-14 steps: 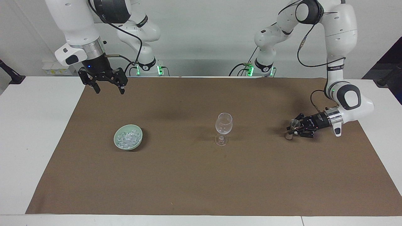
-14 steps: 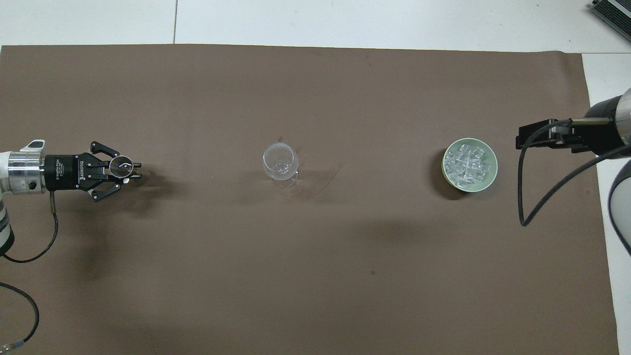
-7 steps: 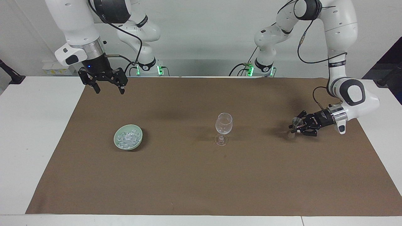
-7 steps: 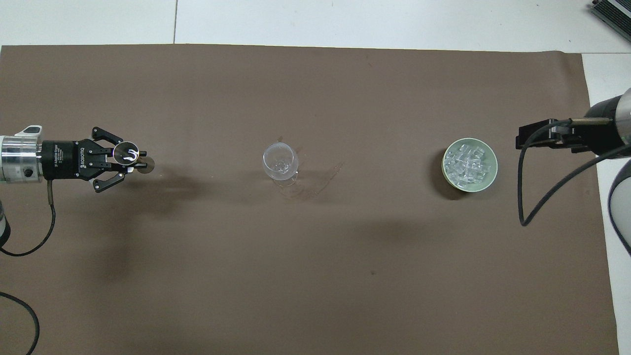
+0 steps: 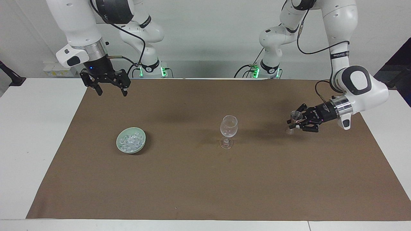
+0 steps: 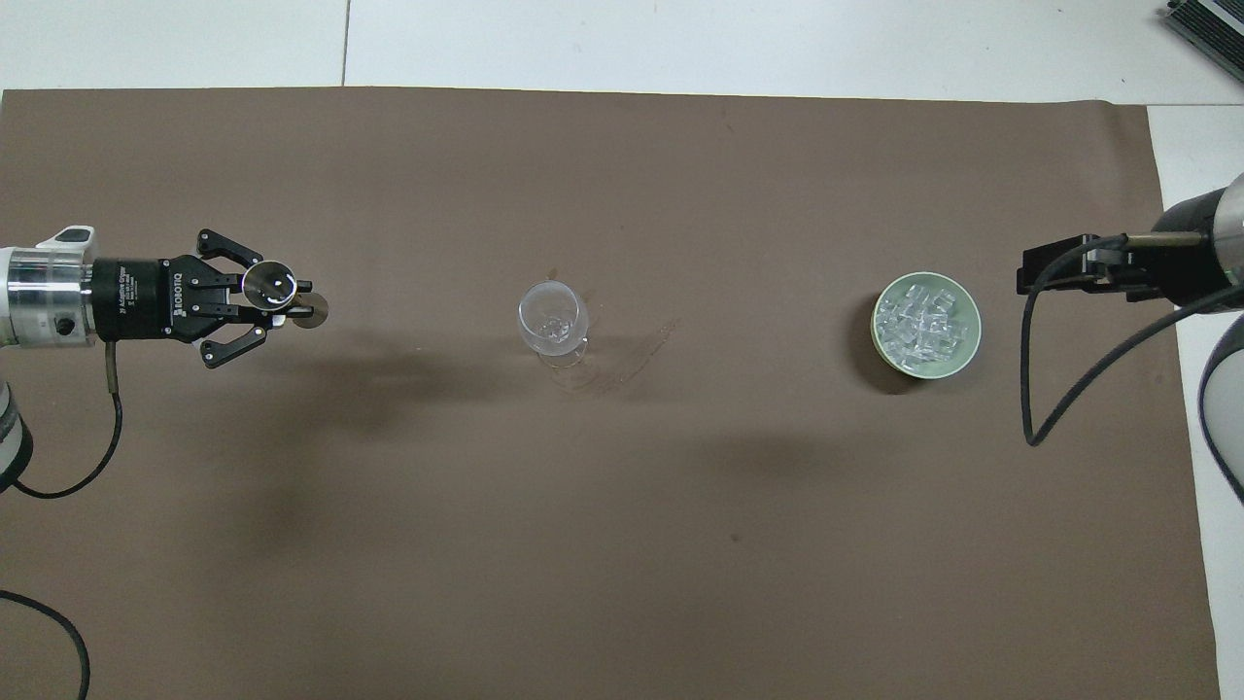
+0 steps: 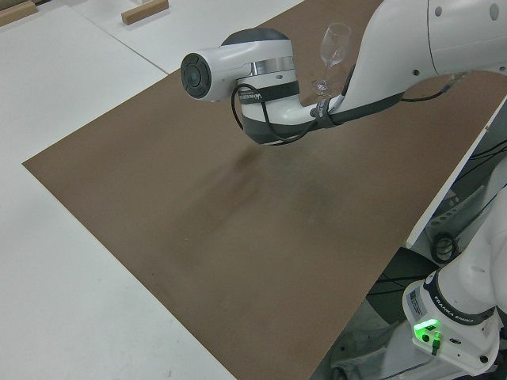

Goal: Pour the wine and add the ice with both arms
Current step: 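Lift the bottle with the left gripper and carry it over the glass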

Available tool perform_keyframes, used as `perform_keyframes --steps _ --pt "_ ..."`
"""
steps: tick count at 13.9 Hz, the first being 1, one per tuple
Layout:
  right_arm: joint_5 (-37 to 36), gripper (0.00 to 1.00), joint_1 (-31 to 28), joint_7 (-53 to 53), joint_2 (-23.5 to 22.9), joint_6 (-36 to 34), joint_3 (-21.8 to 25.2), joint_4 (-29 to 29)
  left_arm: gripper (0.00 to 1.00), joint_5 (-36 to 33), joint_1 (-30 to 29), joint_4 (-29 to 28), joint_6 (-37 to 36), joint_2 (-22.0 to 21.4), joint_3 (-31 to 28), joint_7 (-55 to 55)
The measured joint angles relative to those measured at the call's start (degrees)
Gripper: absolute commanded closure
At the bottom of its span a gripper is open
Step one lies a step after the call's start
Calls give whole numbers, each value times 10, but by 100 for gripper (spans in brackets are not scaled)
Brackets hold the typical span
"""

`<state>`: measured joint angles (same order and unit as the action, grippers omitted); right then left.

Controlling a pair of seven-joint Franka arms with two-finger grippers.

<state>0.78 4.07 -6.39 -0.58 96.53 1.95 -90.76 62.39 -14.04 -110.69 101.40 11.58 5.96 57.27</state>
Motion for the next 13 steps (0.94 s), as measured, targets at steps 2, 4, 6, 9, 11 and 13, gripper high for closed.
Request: perform_keyframes --steps 2,4,6,9,11,13 --pt "0 0 0 0 0 0 0 0 100 0 20 0 5 -12 0 13" --pt "0 0 0 0 0 0 0 0 100 1 51 0 29 -23 0 43" --pt "0 0 0 0 0 0 0 0 100 1 85 0 52 -34 0 80" --pt "0 0 0 0 0 0 0 0 100 1 127 0 93 -44 -1 128" --pt "0 0 0 0 0 0 0 0 100 1 157 -1 128 -47 0 155" --pt "0 0 0 0 0 0 0 0 100 1 181 -1 162 -47 -1 177"
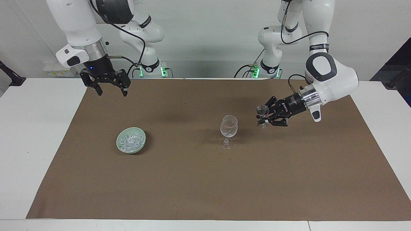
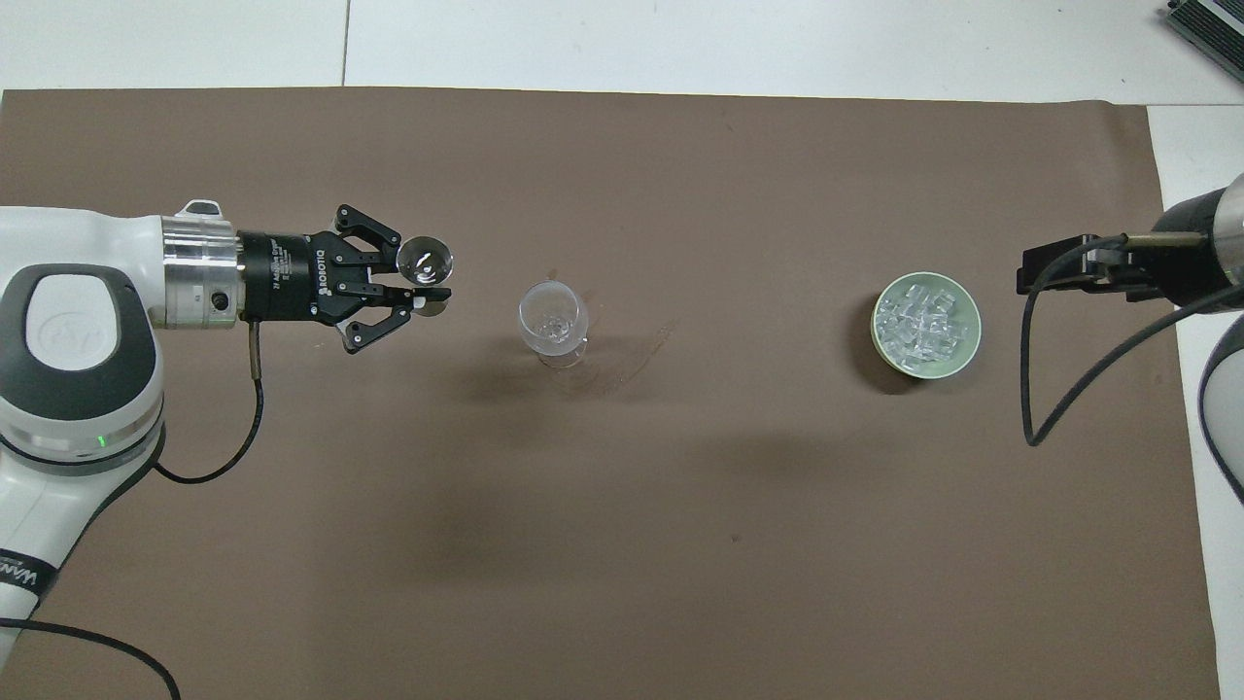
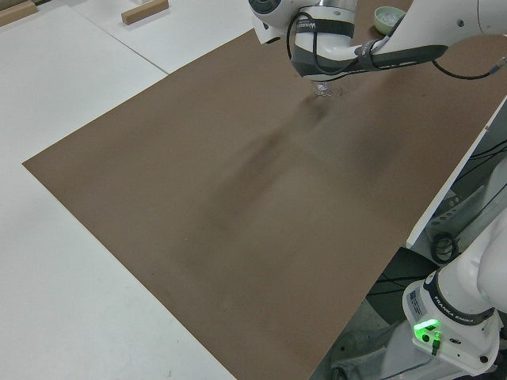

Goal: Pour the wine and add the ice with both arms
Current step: 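Lift the bottle with the left gripper and carry it over the glass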

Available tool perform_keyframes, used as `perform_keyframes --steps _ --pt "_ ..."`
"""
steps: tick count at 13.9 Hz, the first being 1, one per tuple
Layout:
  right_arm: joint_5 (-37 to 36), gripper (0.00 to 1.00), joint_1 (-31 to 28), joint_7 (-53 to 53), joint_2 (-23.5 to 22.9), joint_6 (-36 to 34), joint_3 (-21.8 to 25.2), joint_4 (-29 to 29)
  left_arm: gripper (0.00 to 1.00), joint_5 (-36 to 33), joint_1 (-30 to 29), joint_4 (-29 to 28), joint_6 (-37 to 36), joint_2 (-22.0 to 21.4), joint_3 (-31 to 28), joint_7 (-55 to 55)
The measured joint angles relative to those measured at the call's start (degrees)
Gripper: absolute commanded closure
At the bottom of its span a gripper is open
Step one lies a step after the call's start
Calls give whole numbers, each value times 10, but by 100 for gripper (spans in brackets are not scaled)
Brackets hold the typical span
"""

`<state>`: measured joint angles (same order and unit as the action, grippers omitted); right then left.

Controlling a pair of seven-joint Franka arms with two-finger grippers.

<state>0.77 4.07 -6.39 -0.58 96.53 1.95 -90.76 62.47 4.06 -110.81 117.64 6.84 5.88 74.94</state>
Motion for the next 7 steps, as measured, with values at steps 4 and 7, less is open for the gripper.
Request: perform_keyframes --steps 4,7 --pt "0 0 0 0 0 0 0 0 100 -1 34 -2 66 0 0 22" --pt "0 0 0 0 0 0 0 0 100 -19 54 -3 95 1 -1 33"
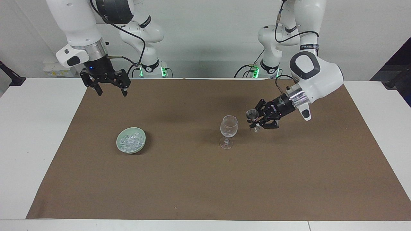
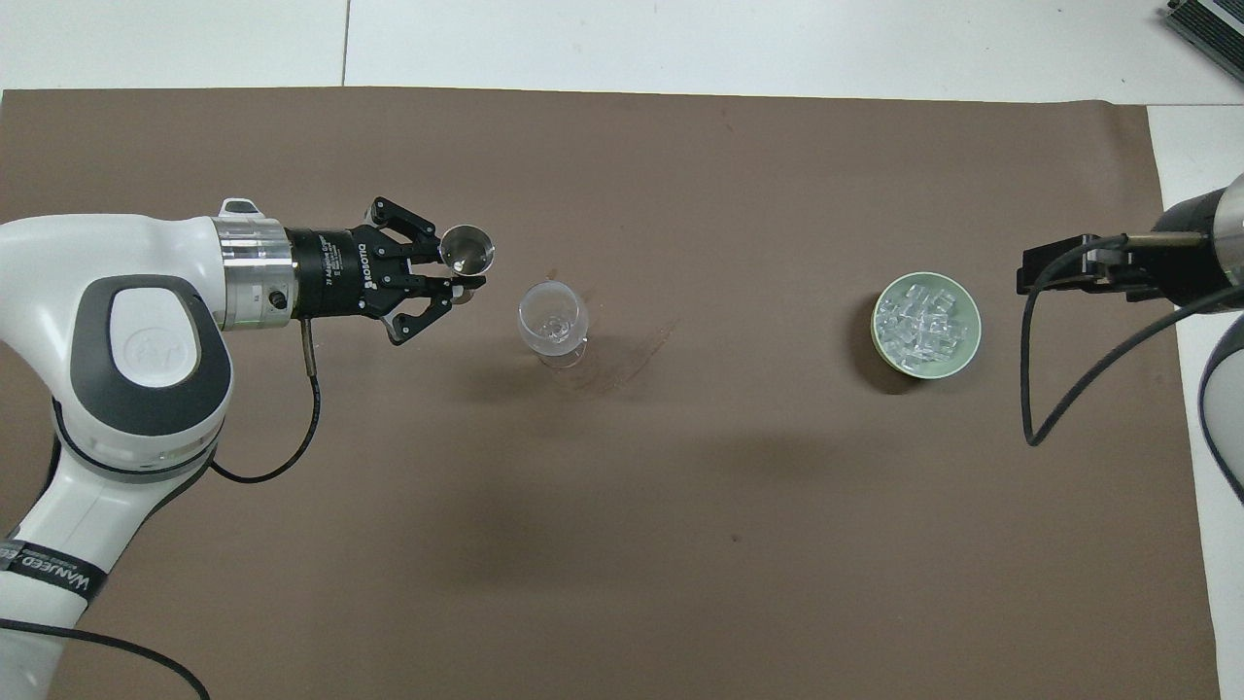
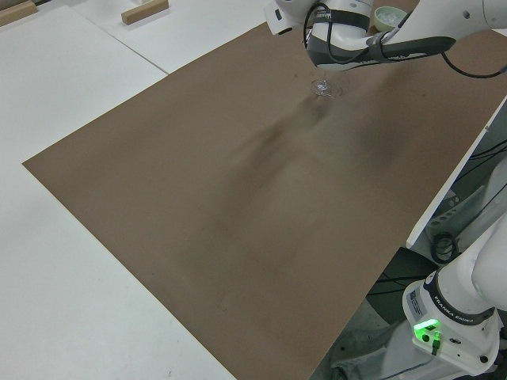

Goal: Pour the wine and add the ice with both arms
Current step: 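Lift the bottle with the left gripper and carry it over the glass, then tilt the bottle with the left gripper to pour into the clear glass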

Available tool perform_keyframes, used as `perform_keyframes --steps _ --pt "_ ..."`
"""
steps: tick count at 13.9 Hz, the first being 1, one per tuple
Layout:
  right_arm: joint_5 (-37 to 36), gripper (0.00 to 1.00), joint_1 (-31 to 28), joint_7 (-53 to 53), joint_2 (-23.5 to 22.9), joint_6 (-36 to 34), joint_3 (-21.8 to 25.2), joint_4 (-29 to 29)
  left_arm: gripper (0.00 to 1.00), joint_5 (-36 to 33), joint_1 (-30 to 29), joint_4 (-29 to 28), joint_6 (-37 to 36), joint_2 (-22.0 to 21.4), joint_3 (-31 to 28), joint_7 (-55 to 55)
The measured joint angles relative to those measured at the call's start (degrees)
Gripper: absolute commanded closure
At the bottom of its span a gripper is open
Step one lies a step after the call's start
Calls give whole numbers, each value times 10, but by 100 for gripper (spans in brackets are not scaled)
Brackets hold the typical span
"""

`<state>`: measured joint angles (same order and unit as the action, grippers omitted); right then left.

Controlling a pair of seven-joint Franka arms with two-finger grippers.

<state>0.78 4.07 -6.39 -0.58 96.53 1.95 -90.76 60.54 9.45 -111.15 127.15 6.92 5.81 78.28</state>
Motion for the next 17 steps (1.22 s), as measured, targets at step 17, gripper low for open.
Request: perform_keyframes --steps 17 --pt "0 0 0 0 0 0 0 0 100 -177 69 -2 65 1 0 18"
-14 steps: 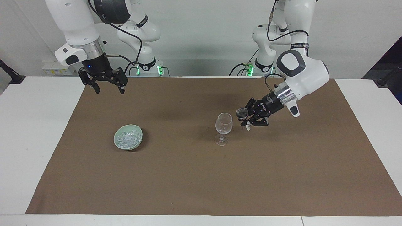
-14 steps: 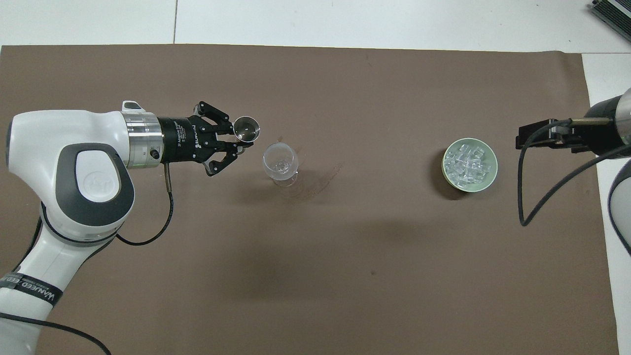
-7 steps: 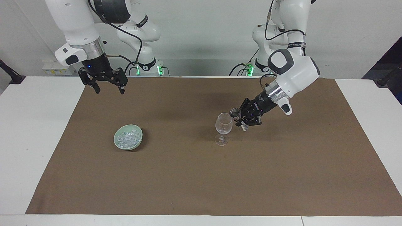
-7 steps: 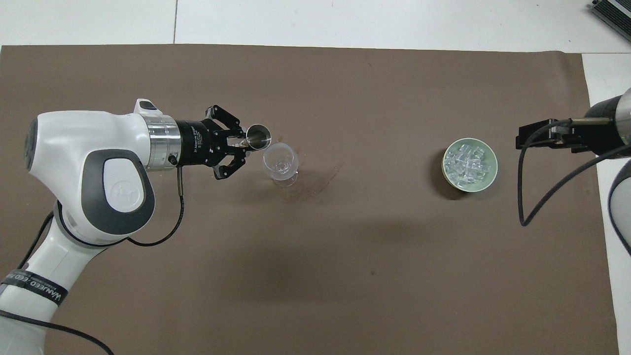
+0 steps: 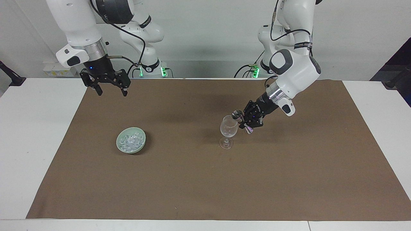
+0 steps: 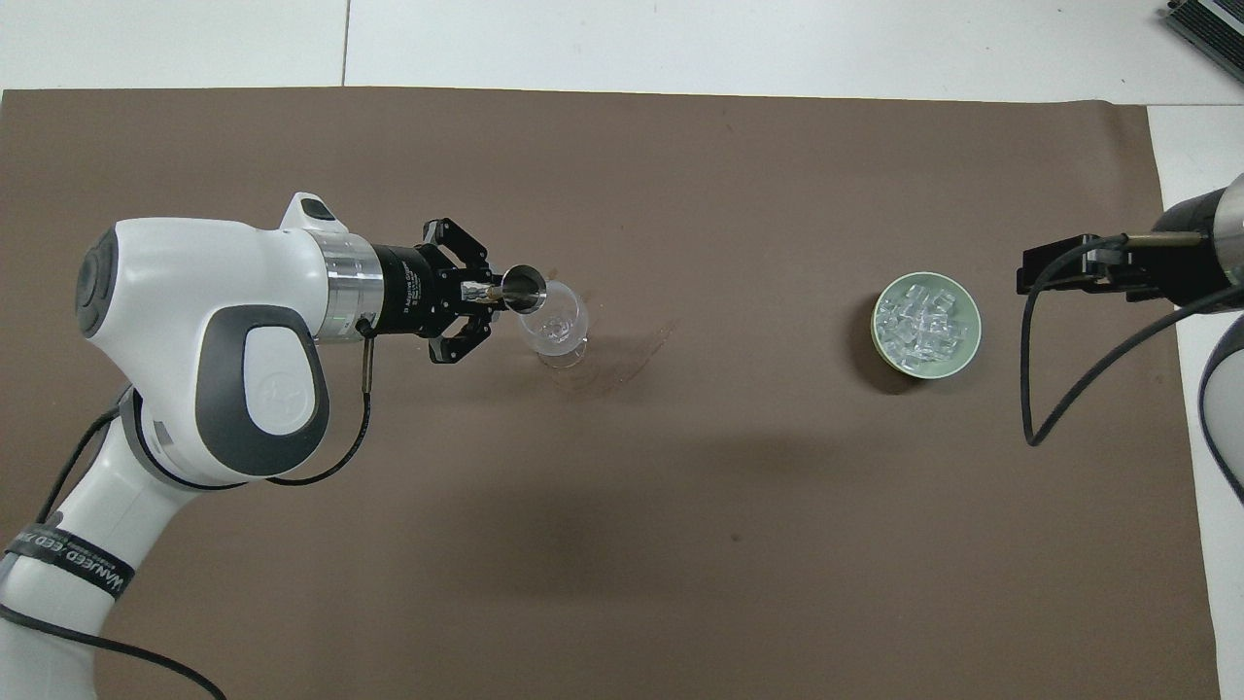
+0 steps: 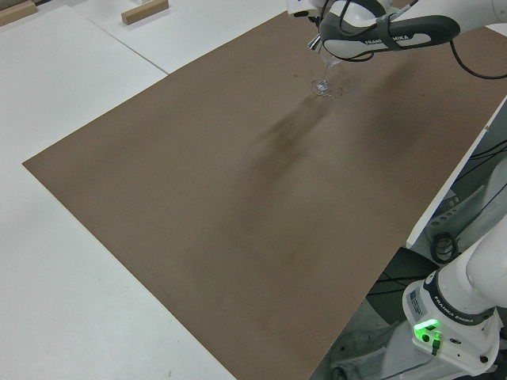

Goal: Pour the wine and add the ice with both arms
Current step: 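Tilt the bottle with the left gripper to pour into the clear glass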

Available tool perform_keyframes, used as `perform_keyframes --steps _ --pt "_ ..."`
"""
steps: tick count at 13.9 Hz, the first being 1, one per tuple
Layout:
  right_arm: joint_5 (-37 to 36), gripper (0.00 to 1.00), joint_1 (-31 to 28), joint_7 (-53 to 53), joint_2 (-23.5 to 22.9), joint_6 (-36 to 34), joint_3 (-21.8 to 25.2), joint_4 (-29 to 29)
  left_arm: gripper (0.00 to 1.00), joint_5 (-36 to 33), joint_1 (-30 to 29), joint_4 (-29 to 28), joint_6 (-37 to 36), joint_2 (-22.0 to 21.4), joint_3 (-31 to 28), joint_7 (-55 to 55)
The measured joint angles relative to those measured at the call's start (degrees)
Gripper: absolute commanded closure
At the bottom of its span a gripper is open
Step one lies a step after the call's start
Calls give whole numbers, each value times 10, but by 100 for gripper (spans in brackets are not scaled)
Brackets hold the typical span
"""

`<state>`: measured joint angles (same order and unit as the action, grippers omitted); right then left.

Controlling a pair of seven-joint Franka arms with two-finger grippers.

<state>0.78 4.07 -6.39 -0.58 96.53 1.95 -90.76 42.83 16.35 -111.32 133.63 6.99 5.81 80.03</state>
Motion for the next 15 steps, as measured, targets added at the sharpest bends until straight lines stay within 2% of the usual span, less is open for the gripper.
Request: perform_keyframes --steps 9,15 --pt "0 0 0 0 0 0 0 0 100 -72 6 1 15 -1 -1 1" --pt "0 0 0 0 0 0 0 0 100 -152 7 12 34 -2 -1 53"
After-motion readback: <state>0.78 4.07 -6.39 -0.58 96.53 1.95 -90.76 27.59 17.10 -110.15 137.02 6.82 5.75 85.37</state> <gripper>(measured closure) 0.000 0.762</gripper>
